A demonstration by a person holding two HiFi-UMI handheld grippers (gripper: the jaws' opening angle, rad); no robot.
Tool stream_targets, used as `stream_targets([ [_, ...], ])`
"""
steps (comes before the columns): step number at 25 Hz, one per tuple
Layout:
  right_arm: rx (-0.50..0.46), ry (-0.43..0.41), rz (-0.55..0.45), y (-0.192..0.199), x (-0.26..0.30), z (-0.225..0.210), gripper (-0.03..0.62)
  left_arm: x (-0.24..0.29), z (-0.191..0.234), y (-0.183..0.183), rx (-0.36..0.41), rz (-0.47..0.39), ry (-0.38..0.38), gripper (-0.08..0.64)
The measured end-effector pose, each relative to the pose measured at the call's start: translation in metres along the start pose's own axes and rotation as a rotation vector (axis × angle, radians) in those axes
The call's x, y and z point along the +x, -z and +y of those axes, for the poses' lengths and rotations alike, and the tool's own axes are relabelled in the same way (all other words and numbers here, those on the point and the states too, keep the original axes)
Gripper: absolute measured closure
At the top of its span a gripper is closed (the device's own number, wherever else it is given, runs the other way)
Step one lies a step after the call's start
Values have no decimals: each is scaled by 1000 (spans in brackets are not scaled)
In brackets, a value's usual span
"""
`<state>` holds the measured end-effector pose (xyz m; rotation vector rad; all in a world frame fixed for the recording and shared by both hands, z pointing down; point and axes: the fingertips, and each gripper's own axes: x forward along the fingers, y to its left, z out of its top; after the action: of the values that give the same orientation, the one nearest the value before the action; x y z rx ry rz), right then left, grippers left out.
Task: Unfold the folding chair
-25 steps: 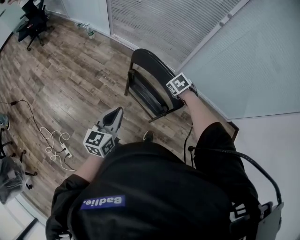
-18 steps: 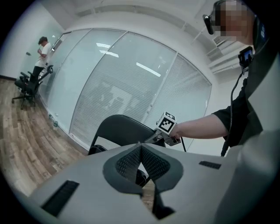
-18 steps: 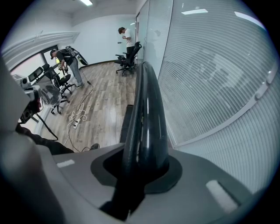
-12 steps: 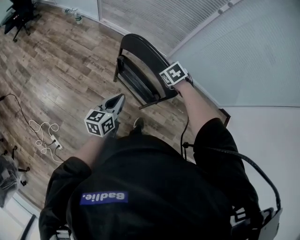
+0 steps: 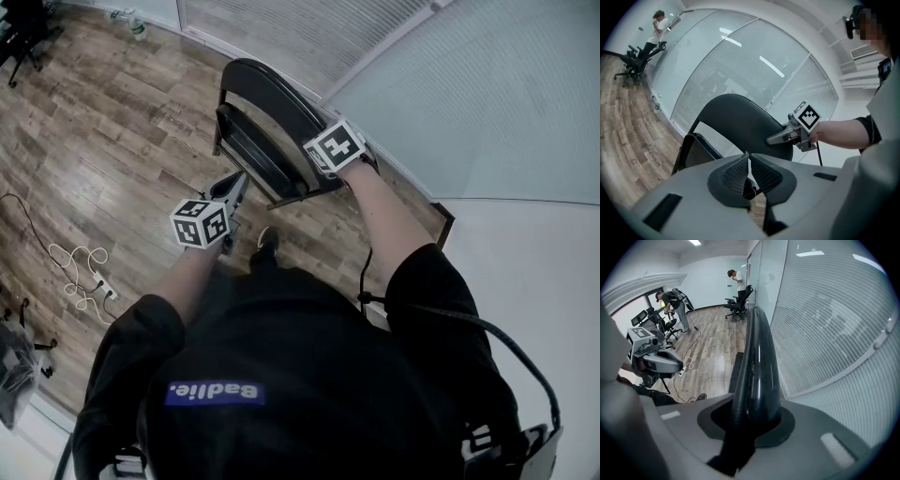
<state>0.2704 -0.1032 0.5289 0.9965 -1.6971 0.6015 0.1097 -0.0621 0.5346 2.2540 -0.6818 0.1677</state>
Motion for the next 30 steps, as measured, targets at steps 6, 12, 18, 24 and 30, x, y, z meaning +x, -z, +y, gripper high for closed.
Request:
stream_targets([
  [6,-8,-6,-9,0,2,1,509,33,17,11,-81,24,-13,554],
  [12,-27,-12,-17,-4,-1,8,511,64,48,31,-204,50,-63,549],
  [18,-43,-18,-28,-5,2,15,512,91,72,55,-287,78,-85,480],
  [24,-57,-24,-39,-3,3,23,514,113,91,75,-395,77,-95,402],
  [30,-71,-31,-52,-7,2,31,515,133,112,75,-448,57,-120,355],
])
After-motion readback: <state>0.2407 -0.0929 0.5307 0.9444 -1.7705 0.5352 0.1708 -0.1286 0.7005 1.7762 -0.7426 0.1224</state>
